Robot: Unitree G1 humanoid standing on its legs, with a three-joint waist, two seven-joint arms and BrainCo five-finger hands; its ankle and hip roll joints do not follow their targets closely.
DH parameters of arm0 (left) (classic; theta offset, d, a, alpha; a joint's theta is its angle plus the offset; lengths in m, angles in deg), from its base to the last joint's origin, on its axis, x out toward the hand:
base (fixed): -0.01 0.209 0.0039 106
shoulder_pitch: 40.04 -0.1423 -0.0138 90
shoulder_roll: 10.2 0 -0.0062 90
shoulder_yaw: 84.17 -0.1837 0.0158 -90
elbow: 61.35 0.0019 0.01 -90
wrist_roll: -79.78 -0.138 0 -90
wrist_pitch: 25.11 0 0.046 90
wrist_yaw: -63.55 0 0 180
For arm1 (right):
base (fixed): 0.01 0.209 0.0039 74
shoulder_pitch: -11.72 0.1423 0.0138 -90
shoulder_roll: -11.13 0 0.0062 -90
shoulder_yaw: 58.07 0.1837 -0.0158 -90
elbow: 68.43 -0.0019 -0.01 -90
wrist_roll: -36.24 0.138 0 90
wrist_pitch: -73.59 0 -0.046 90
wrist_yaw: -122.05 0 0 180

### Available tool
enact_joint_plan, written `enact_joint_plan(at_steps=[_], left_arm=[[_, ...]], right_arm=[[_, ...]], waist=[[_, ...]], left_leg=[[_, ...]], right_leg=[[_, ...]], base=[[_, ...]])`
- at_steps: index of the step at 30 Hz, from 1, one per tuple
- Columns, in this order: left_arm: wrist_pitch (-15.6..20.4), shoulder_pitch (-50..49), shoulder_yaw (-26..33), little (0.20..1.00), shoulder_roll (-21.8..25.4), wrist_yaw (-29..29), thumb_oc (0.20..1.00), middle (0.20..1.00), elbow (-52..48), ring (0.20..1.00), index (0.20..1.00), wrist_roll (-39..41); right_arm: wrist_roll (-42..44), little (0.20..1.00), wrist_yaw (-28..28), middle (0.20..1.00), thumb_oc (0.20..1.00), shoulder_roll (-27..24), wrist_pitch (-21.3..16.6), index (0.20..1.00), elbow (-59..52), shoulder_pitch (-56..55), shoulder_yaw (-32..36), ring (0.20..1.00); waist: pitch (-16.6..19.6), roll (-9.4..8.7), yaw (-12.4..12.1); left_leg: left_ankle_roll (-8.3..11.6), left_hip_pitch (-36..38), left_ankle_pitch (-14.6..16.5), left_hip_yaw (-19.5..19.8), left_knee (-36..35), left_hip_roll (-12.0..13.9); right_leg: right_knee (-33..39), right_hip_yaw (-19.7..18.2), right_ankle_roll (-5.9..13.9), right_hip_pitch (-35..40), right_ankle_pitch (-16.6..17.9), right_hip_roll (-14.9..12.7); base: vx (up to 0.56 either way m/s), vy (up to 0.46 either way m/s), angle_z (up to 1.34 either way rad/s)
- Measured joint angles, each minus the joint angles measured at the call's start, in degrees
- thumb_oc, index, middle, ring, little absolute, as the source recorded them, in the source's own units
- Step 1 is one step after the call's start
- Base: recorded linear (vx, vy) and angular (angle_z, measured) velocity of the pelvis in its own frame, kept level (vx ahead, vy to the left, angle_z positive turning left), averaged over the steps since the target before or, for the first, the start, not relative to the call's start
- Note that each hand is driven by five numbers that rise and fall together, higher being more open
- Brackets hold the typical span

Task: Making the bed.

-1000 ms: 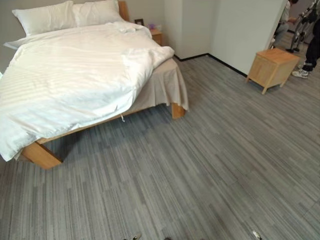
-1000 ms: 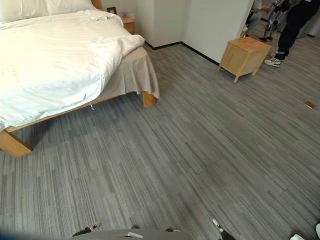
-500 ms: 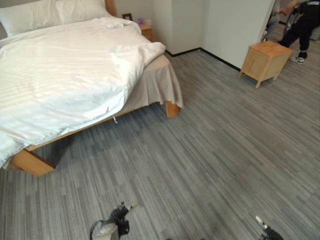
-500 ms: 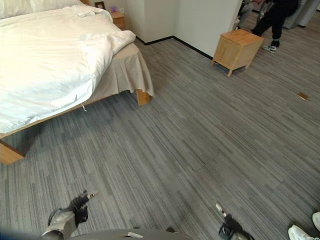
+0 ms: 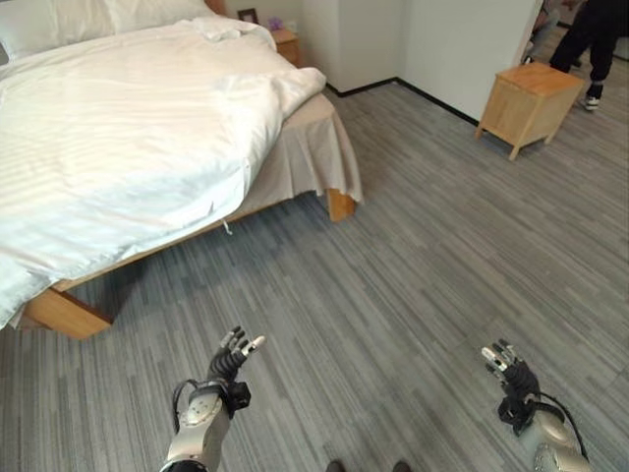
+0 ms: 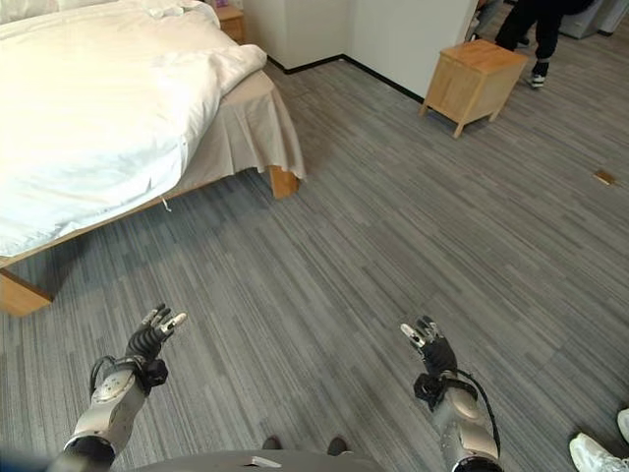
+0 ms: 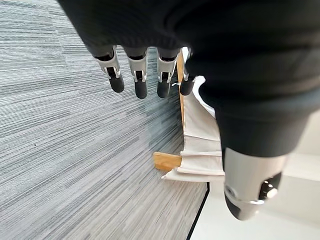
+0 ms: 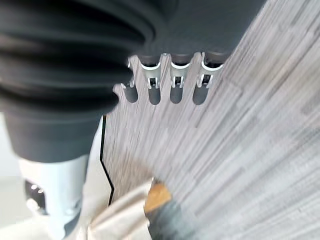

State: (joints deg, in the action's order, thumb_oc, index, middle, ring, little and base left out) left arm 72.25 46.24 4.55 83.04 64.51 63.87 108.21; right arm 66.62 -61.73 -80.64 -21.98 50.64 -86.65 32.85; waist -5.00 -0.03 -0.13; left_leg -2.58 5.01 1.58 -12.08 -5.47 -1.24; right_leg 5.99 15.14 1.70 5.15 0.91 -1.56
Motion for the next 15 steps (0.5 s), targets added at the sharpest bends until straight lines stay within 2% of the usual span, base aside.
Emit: enact_joint_plan(at_steps=[4, 6, 7, 8, 9, 10, 11, 12, 13, 14, 15], left_arm=[[-0.4, 0.0, -0.1, 1.0, 0.0, -0.1, 1.0, 1.0, 1.6, 1.0, 1.0, -0.1], [-0.4, 0.5, -0.2, 1.0, 0.0, -0.3, 1.0, 1.0, 1.3, 1.0, 1.0, -0.1], [-0.5, 1.7, -0.9, 1.0, -0.2, -0.6, 1.0, 1.0, 1.3, 1.0, 1.0, -0.5], [-0.5, 2.4, -1.0, 1.0, -0.1, -0.6, 1.0, 1.0, 0.9, 1.0, 1.0, -0.8], [-0.5, 3.3, -0.4, 1.0, 0.0, -0.7, 1.0, 1.0, 0.2, 1.0, 1.0, -1.5], [-0.4, 3.6, -0.4, 1.0, 0.5, -0.8, 1.0, 1.0, -1.4, 1.0, 1.0, -2.4], [-0.4, 3.8, -0.5, 1.0, 0.9, -0.9, 1.0, 1.0, -2.5, 1.0, 1.0, -2.5], [-0.2, 3.0, -0.5, 1.0, 1.3, -0.9, 1.0, 1.0, -3.4, 1.0, 1.0, -2.6], [-0.3, 2.4, -0.7, 1.0, 1.3, -0.8, 1.0, 1.0, -3.9, 1.0, 1.0, -2.8], [-0.4, 0.9, -0.6, 1.0, 1.4, -0.8, 1.0, 1.0, -5.1, 1.0, 1.0, -3.1], [-0.5, 0.8, -0.5, 1.0, 1.3, -0.9, 1.0, 1.0, -4.7, 1.0, 1.0, -3.6]], right_arm=[[-4.8, 1.0, -0.3, 1.0, 1.0, -0.5, 0.1, 1.0, -0.2, 0.5, -1.8, 1.0], [-5.7, 1.0, -0.2, 1.0, 1.0, -1.3, 0.1, 1.0, -0.4, 2.7, -3.2, 1.0], [-5.7, 1.0, -0.1, 1.0, 1.0, -1.8, 0.1, 1.0, -1.2, 4.1, -3.2, 1.0], [-5.7, 1.0, 0.0, 1.0, 1.0, -1.9, 0.0, 1.0, -1.9, 4.4, -3.1, 1.0], [-5.7, 1.0, 0.0, 1.0, 1.0, -1.4, -0.2, 1.0, -2.7, 4.3, -3.1, 1.0], [-5.6, 1.0, 0.0, 1.0, 1.0, -1.1, -0.2, 1.0, -4.2, 2.7, -3.2, 1.0], [-5.6, 1.0, -0.3, 1.0, 1.0, -0.6, -0.1, 1.0, -4.5, 2.1, -3.2, 1.0], [-5.6, 1.0, -0.4, 1.0, 1.0, -0.2, 0.0, 1.0, -4.5, 1.5, -3.4, 1.0], [-5.5, 1.0, -0.4, 1.0, 1.0, -0.1, 0.2, 1.0, -4.6, 0.5, -3.5, 1.0], [-5.3, 1.0, -0.5, 1.0, 1.0, 0.0, 0.2, 1.0, -5.5, -0.4, -3.4, 1.0], [-5.3, 1.0, -0.5, 1.0, 1.0, 0.2, 0.3, 1.0, -5.6, -0.6, -3.4, 1.0]], waist=[[-0.1, -0.38, -0.1], [-0.4, 0.43, -0.4], [-1.8, 2.16, -0.8], [-2.8, 2.85, -0.3], [-4.4, 2.21, 0.0], [-6.0, 1.74, 0.9], [-6.2, 0.1, 1.2], [-6.4, -0.27, 1.4], [-6.4, -0.17, 1.3], [-6.4, 0.09, 0.9], [-6.5, 0.49, 1.0]], left_leg=[[-0.05, -1.0, 0.0, -0.3, 0.1, -0.1], [-0.73, -3.2, -0.4, -1.7, 0.1, 0.1], [-1.28, -3.6, -0.8, -2.7, 0.1, 1.3], [-1.72, -3.7, -0.8, -3.1, 0.4, 1.1], [-2.5, -4.0, -0.3, -4.1, 2.0, 0.3], [-3.13, -3.0, 2.5, -3.7, 3.4, 0.0], [-3.35, -2.6, 2.9, -3.7, 3.7, -0.8], [-3.76, -2.3, 2.7, -4.1, 3.6, -1.5], [-3.04, -2.2, 3.3, -4.4, 3.4, -1.8], [-3.04, -2.5, 3.7, -5.0, 3.7, -1.8], [-2.77, -2.6, 3.5, -4.9, 3.6, -1.9]], right_leg=[[0.0, -0.3, 0.27, -1.2, 0.3, 0.0], [-6.1, -1.5, 1.26, -6.4, 0.3, -0.3], [-14.5, -1.4, 2.13, -11.4, -0.3, -0.4], [-21.8, -0.9, 3.3, -14.9, -0.6, -1.1], [-31.5, -1.5, 4.32, -18.8, -1.4, -3.4], [-44.4, -2.1, 6.37, -24.8, -4.2, -6.6], [-46.5, -4.2, 6.11, -26.6, -5.2, -7.6], [-46.7, -5.2, 6.05, -27.3, -5.7, -7.9], [-41.9, -4.8, 5.96, -28.5, -5.7, -9.0], [-28.5, -3.6, 5.18, -28.1, -5.2, -8.7], [-24.2, -3.1, 4.79, -27.5, -4.7, -8.5]], base=[[0.03, 0.116, -0.08], [0.01, 0.153, -0.42], [0.05, 0.078, -0.37], [0.16, 0.046, -0.19], [0.11, -0.027, 0.21], [0.25, -0.063, 0.26], [0.14, -0.039, 0.35], [0.24, -0.08, 0.16], [0.34, -0.19, -0.01], [0.34, -0.189, -0.06], [0.37, -0.236, -0.13]])
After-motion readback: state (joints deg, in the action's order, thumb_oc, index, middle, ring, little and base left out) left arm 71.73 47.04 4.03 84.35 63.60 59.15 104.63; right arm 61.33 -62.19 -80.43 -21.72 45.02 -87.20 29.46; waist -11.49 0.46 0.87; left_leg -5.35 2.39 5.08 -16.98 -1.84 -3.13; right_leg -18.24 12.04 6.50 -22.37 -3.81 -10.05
